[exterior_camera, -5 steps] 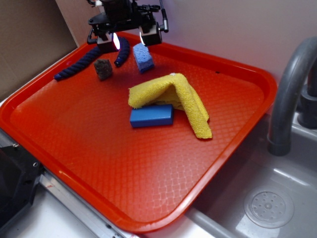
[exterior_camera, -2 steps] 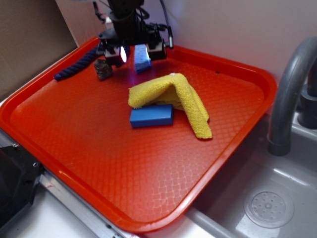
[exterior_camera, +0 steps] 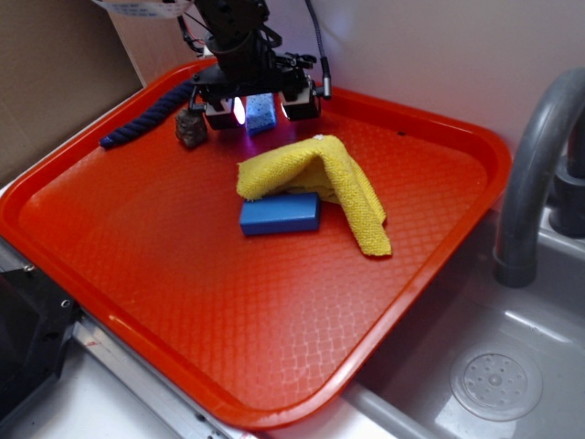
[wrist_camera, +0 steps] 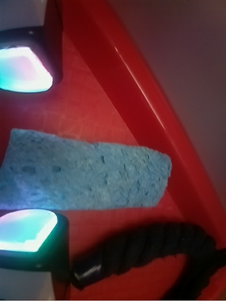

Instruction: Grab the blue sponge.

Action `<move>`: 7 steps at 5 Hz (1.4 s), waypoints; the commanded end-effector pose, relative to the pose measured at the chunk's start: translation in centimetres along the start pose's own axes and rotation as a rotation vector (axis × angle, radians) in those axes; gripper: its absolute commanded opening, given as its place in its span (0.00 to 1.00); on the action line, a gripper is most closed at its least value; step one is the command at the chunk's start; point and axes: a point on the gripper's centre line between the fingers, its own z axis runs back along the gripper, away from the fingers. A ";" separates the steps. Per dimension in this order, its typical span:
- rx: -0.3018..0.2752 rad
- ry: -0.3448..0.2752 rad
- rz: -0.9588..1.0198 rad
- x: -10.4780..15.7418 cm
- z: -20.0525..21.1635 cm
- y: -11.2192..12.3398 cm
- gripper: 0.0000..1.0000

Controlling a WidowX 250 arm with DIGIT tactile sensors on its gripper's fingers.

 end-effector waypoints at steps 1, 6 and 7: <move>-0.001 -0.013 0.017 0.7 0.0 0.7 0.00; 0.001 0.307 -0.242 -0.6 13.2 1.1 0.00; -0.053 0.305 -0.364 -2.1 17.4 2.2 0.00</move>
